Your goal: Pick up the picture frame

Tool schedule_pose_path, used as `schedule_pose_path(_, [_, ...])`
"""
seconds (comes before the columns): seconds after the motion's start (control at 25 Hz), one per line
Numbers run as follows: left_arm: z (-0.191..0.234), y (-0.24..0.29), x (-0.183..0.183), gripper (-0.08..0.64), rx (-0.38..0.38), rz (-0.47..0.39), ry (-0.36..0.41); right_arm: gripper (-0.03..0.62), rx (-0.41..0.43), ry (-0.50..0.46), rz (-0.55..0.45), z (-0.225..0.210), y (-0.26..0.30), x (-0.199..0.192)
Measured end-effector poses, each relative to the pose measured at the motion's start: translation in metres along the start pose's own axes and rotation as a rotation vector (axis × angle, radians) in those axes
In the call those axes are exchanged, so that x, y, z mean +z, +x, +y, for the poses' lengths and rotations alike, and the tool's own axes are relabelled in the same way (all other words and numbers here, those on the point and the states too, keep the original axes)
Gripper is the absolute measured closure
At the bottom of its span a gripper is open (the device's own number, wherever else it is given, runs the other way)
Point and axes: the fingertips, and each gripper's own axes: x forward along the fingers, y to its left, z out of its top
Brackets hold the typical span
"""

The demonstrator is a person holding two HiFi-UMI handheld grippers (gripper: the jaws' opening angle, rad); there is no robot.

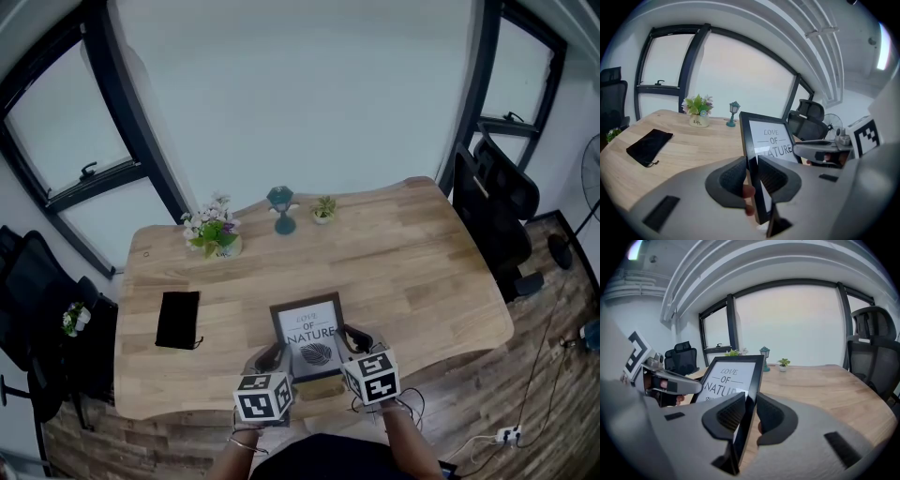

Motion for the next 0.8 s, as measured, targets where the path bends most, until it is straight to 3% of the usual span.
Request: schedule_pose_path(0.8, [-0.039, -0.069, 0.032, 0.489, -0.041, -0.139, 0.085, 0.517, -0.043, 0.007, -0.154, 0.018, -0.074, 0.035])
